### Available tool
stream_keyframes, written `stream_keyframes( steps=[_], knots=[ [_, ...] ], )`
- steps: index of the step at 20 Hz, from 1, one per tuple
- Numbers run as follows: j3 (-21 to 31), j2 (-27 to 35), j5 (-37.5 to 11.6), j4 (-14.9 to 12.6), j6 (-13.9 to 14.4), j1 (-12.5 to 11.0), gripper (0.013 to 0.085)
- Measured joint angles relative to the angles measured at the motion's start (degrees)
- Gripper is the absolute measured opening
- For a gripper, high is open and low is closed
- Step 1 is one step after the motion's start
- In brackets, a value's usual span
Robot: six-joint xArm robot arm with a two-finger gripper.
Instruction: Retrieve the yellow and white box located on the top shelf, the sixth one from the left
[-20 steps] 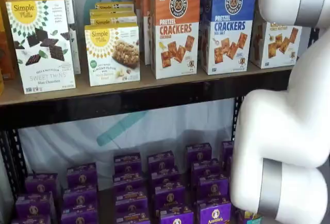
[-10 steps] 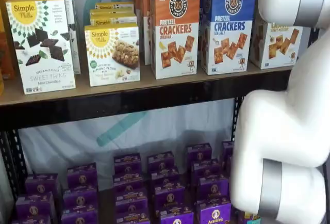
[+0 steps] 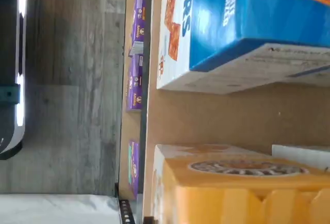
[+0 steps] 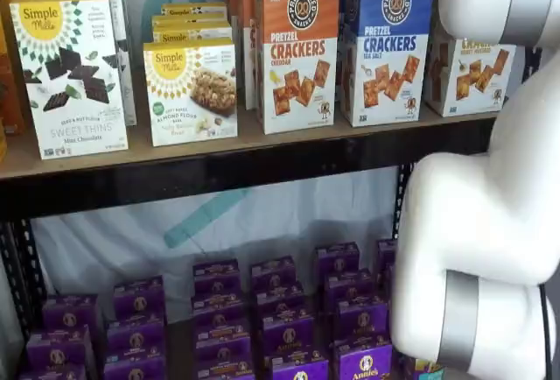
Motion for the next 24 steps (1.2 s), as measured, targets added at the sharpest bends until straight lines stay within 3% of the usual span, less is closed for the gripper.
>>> stream_keyframes(
  steps=[5,7,24],
  knots=[
    [0.05,-0.11,-0.18,0.28,-0.13,-0.21,0.073],
    [-0.1,-0.09,-0.08,0.38,-0.19,-0.32,0.065],
    [-1.39,0.04,1.71,2.33,-1.04,-2.16,0.065]
  ],
)
